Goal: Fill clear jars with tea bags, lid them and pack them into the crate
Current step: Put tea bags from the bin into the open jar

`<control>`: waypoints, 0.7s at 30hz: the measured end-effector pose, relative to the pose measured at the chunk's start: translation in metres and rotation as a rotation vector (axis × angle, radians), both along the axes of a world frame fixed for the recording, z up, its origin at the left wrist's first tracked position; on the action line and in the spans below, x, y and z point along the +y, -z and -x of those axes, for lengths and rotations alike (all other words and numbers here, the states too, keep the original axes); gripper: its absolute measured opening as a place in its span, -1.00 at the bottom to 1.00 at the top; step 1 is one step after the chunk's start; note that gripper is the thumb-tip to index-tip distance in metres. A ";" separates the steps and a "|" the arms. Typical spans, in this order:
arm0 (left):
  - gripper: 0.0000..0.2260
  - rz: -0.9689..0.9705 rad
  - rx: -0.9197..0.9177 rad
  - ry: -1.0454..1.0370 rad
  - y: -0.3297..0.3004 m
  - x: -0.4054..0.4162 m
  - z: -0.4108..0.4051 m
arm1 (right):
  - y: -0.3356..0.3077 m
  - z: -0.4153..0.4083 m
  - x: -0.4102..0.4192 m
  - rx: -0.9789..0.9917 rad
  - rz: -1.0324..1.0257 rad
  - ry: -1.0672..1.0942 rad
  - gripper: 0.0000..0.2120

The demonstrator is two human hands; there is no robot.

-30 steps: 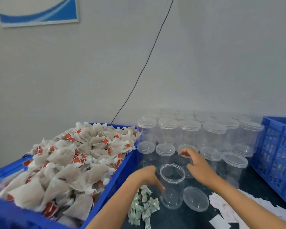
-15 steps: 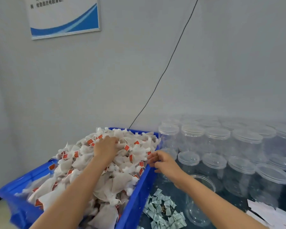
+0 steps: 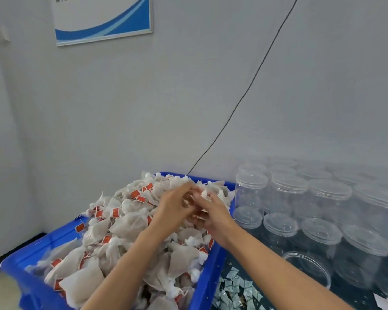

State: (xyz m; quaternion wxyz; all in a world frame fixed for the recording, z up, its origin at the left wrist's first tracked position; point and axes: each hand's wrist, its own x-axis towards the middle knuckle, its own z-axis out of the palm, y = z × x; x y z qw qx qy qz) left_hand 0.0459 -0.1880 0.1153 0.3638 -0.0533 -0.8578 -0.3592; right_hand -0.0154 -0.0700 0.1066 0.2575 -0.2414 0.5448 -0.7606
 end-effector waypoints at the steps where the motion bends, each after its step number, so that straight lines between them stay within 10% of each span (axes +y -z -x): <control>1: -0.58 -0.017 -0.059 0.082 0.001 0.001 0.000 | 0.001 0.002 -0.003 -0.010 -0.001 0.052 -0.76; 10: -0.72 0.333 -0.391 -0.511 0.017 -0.018 0.013 | 0.003 0.021 0.007 0.064 -0.278 0.299 -0.59; 15: -0.87 -0.059 0.083 -0.336 0.008 -0.010 0.008 | -0.002 0.017 0.013 0.145 -0.219 0.100 -0.78; 21: -0.60 -0.319 0.033 0.110 0.008 -0.003 0.006 | -0.006 0.015 0.007 0.085 -0.151 -0.017 -0.64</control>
